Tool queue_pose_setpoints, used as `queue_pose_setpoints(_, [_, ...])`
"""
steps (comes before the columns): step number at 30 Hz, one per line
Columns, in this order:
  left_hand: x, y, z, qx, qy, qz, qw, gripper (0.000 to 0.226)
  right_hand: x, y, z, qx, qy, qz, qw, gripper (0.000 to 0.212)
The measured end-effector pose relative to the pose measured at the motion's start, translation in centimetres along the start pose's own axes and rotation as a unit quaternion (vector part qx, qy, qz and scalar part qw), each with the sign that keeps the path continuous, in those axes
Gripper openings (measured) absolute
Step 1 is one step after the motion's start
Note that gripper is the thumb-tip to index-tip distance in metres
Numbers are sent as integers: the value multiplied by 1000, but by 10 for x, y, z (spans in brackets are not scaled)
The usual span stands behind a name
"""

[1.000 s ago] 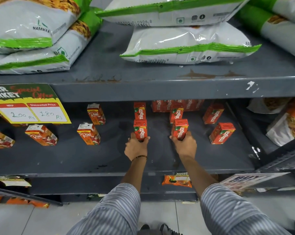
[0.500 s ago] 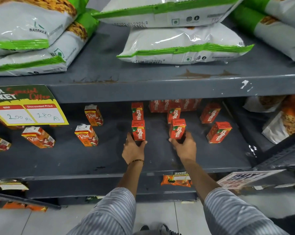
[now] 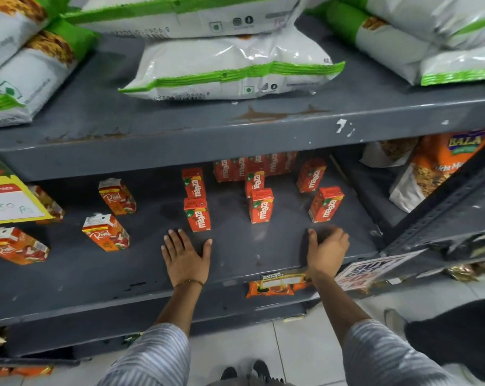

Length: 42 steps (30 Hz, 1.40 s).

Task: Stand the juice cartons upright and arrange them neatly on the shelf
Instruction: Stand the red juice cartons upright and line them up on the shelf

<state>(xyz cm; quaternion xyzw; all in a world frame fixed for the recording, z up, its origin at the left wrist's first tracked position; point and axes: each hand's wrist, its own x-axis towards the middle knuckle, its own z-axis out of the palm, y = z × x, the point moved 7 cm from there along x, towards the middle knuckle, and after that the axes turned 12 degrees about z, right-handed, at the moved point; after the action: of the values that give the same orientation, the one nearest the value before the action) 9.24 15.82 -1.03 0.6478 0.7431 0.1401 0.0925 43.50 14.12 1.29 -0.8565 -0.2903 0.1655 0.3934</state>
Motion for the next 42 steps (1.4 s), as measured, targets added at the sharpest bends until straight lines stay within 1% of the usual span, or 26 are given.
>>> queue_pose_setpoints(2, [0,1,0,4,-2,1,1000,83,11,-2,-2,26,-10,34,999,56])
queue_pose_setpoints(3, [0,1,0,7,-4,0,1000,83,16,-5,-1,35,-19,41,998,61])
queue_pose_setpoints(4, [0,1,0,12,-7,-1,1000,83,22,-8,0,47,-27,44,998,61])
queue_pose_setpoints(7, [0,1,0,18,-11,-3,1000,83,32,-16,3,71,-45,53,995,45])
queue_pose_setpoints(10, [0,1,0,17,-9,-3,1000,83,38,-20,6,70,-51,59,995,40])
queue_pose_setpoints(16, [-1,3,-2,16,-7,-4,1000,81,44,-26,7,80,-53,59,994,40])
queue_pose_setpoints(23, [-1,3,-3,18,-6,-3,1000,81,43,-24,8,73,-64,54,994,46])
queue_pose_setpoints(27, [-1,2,-2,16,-1,-4,1000,81,45,-23,10,62,-69,61,994,44])
queue_pose_setpoints(35, [-1,1,-2,13,-1,-7,1000,81,48,-24,10,34,-74,47,996,43])
queue_pose_setpoints(42, [-1,2,-3,6,5,-6,1000,81,49,-24,11,49,-81,53,994,45])
